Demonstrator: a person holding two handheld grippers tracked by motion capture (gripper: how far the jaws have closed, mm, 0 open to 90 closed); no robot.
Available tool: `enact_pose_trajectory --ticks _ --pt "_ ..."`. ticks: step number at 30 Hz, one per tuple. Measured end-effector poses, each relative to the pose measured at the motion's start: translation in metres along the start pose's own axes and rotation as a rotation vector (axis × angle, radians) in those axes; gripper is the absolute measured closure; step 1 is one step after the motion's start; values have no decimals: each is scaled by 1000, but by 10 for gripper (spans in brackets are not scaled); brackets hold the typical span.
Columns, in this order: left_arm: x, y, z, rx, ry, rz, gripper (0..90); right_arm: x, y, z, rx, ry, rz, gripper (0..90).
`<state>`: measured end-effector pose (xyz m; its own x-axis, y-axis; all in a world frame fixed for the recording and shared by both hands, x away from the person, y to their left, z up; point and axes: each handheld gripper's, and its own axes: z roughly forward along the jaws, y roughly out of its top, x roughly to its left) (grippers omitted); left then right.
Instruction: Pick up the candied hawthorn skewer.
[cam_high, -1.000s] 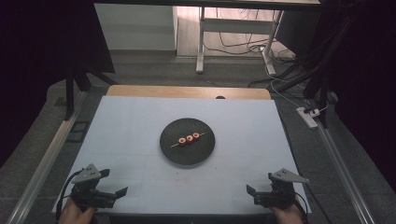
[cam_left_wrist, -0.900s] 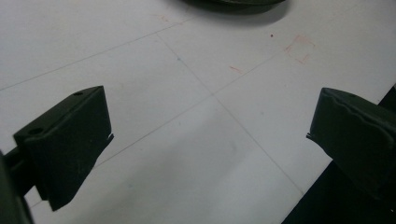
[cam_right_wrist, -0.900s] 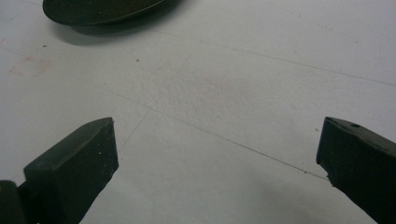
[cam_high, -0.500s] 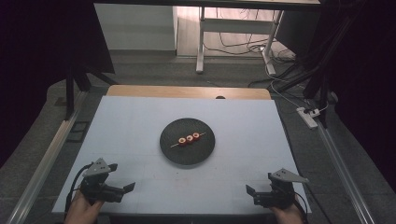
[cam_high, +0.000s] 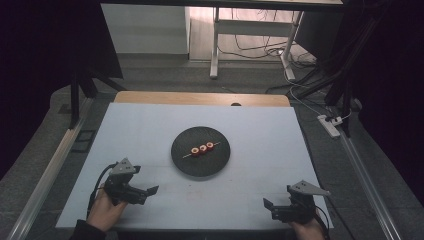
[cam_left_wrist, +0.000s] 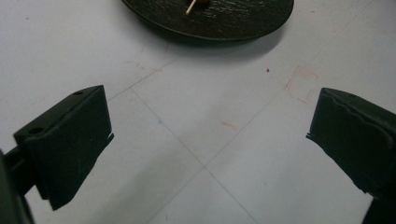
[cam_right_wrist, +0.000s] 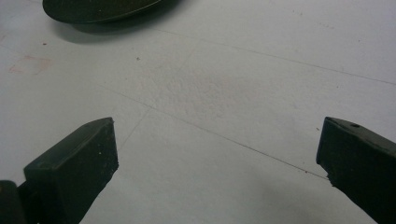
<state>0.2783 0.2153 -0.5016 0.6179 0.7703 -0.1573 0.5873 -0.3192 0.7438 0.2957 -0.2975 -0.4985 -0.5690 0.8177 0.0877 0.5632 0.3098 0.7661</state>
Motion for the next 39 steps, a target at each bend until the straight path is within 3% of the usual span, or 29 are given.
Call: enact_pose_trajectory --ticks 13,27,33,39 --pt "8 26 31 21 -9 55 0 0 0 0 1 2 1 0" --pt "18 48 59 29 -45 85 0 0 0 0 4 7 -1 0" --pt "19 58 74 41 -36 106 0 0 0 1 5 9 0 0" --pt "19 67 92 58 -54 137 0 -1 0 1 8 11 1 0"
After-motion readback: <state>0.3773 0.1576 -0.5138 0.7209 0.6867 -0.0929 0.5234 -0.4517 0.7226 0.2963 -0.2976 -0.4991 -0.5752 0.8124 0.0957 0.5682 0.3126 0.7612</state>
